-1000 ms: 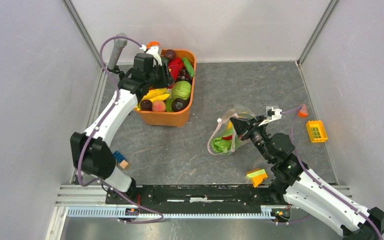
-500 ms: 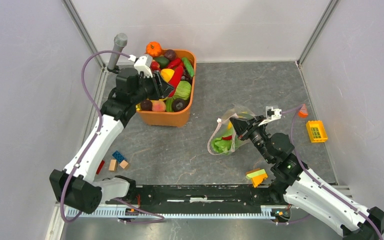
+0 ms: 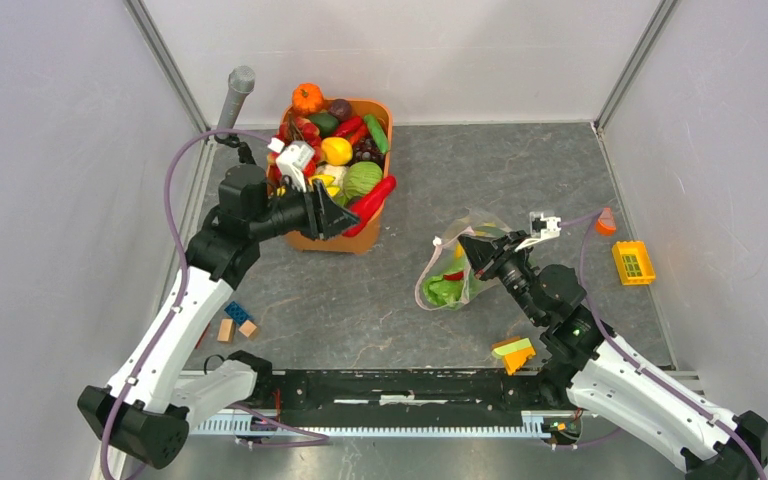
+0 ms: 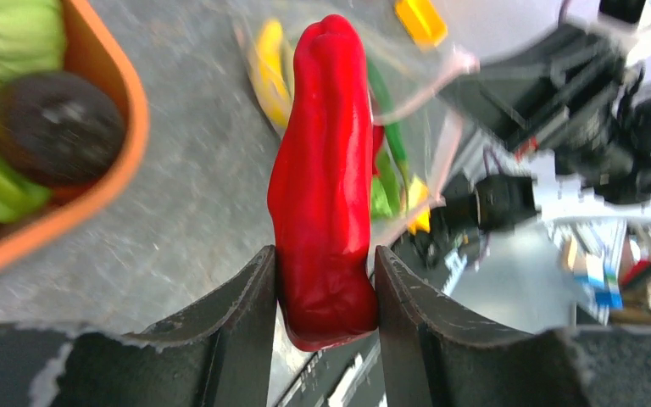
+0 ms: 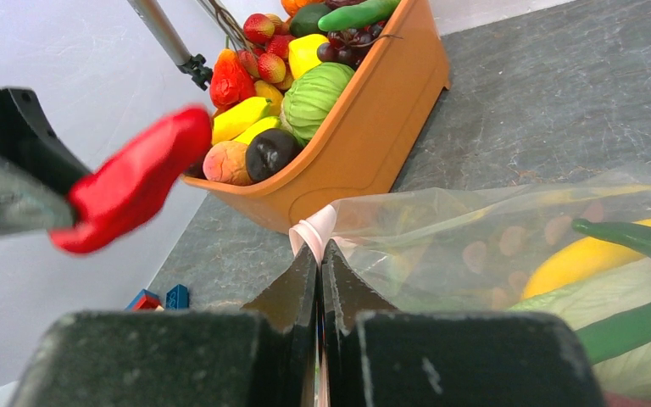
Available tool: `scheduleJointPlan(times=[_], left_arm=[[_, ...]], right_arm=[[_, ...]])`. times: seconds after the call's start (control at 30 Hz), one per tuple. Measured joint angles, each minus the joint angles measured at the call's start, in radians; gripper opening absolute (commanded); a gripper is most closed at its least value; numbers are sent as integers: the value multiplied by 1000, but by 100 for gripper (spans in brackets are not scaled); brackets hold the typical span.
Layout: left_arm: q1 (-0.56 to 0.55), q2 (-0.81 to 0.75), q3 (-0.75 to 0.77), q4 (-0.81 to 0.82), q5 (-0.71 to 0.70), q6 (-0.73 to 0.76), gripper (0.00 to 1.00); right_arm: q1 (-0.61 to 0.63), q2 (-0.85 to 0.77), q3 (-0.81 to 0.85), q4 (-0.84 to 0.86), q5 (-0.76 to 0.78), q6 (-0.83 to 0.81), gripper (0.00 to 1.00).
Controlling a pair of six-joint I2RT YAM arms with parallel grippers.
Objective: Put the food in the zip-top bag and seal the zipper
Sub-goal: Place the fake vegetable in the zipper food storage bag.
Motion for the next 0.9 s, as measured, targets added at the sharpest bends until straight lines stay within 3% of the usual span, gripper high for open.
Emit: scheduleJointPlan(times=[0.37, 0.9], left_arm=[[-335, 56, 13, -171, -56, 69, 19], [-439, 220, 60, -85, -203, 34, 18]], right_arm=[[0, 1, 0, 0, -8, 3, 5], [0, 19, 0, 9, -58, 4, 5]])
